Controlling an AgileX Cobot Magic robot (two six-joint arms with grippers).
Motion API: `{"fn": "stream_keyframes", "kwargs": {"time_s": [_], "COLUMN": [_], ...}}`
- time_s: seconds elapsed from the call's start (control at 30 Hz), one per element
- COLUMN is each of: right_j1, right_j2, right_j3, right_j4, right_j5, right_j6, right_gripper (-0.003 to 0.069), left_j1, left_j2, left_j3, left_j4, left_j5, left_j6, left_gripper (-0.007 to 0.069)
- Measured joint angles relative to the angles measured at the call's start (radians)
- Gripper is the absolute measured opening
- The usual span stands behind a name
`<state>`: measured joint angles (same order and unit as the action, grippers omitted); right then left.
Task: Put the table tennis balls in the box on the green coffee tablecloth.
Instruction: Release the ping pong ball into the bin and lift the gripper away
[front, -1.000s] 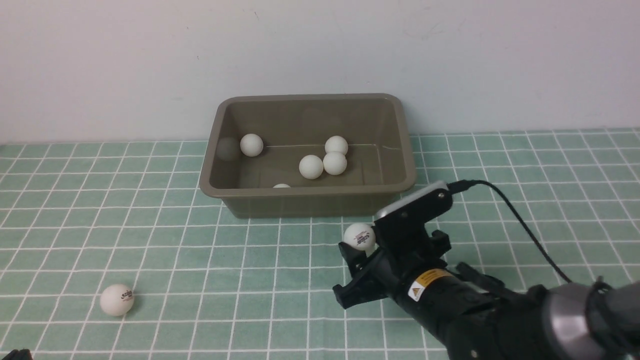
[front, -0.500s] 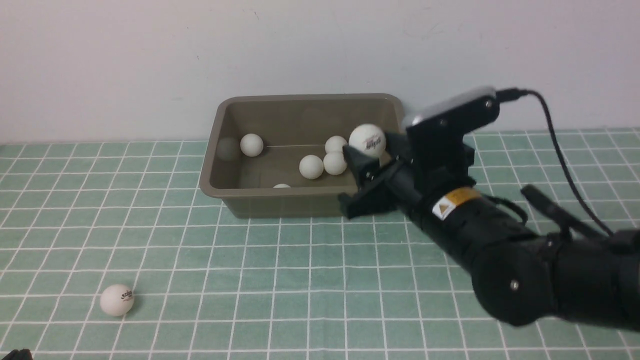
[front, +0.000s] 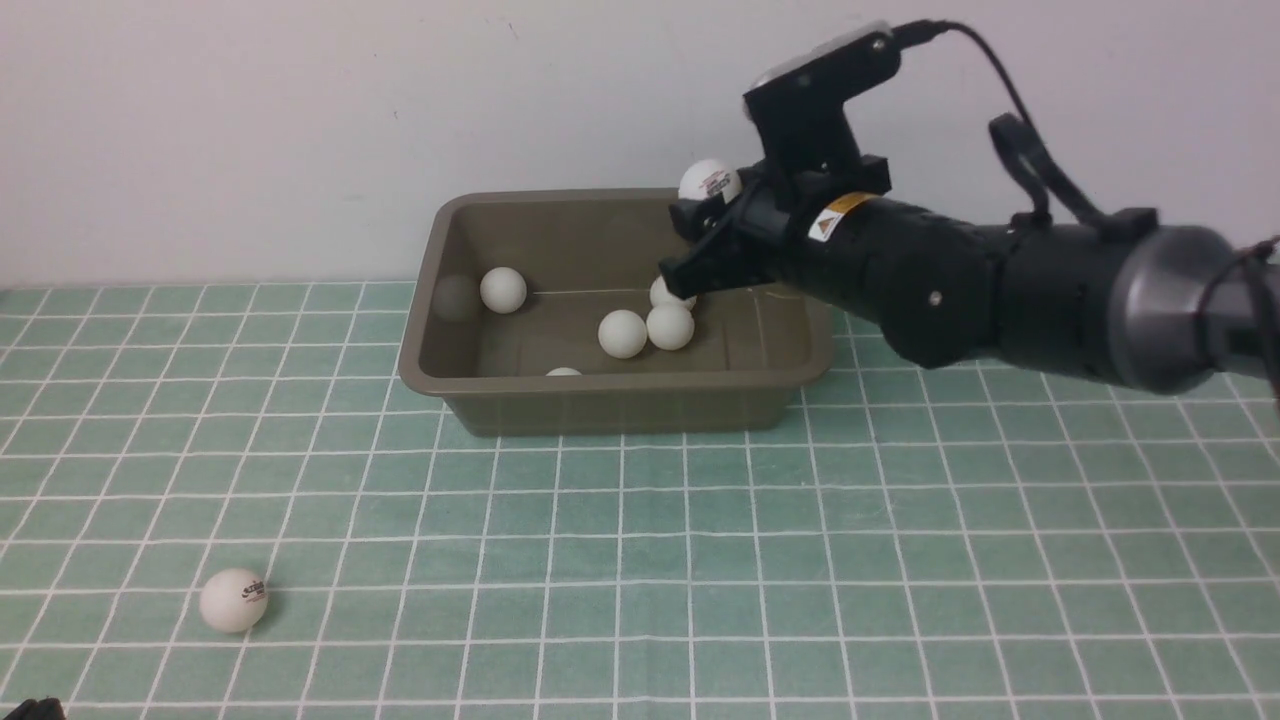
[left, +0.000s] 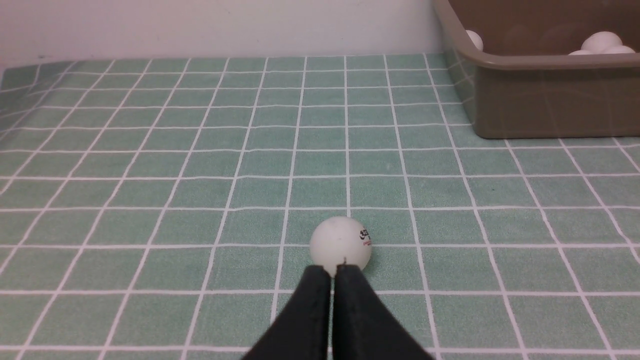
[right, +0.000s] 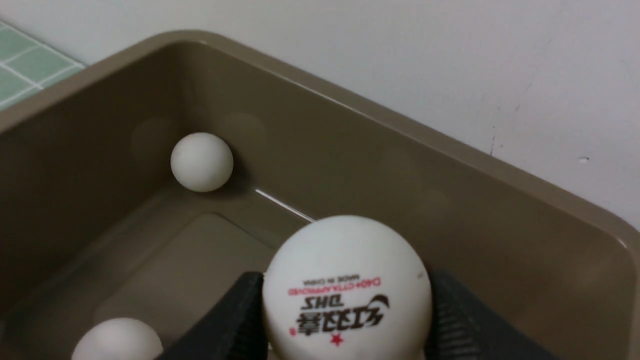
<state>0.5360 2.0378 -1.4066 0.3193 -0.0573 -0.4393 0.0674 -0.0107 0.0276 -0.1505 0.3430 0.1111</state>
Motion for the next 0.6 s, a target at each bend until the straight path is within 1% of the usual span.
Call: {"fn": "stream_keyframes", "kwargs": {"time_s": [0.4,0.53,0.6], "right_j1": [0.000,0.000,0.000], "right_j2": [0.041,0.052,0.055], "right_j3": [-0.003,-0.003,-0.003], "right_j4": [-0.027,-0.027,-0.019], "right_j5": [0.015,0.017,0.017], "right_j6": [0.000,0.000,0.000], "right_gripper": [0.0361,0.0386,0.0416], "left_j1": [0.000,0.000,0.000], "left_j2": [0.000,0.000,0.000], "left_j3": [0.000,0.000,0.000], "left_j4": [0.000,0.000,0.000], "left_j5": [0.000,0.000,0.000], "left_j6": [0.000,0.000,0.000], "left_gripper": [-0.0005,-0.0005,-0.0005]}}
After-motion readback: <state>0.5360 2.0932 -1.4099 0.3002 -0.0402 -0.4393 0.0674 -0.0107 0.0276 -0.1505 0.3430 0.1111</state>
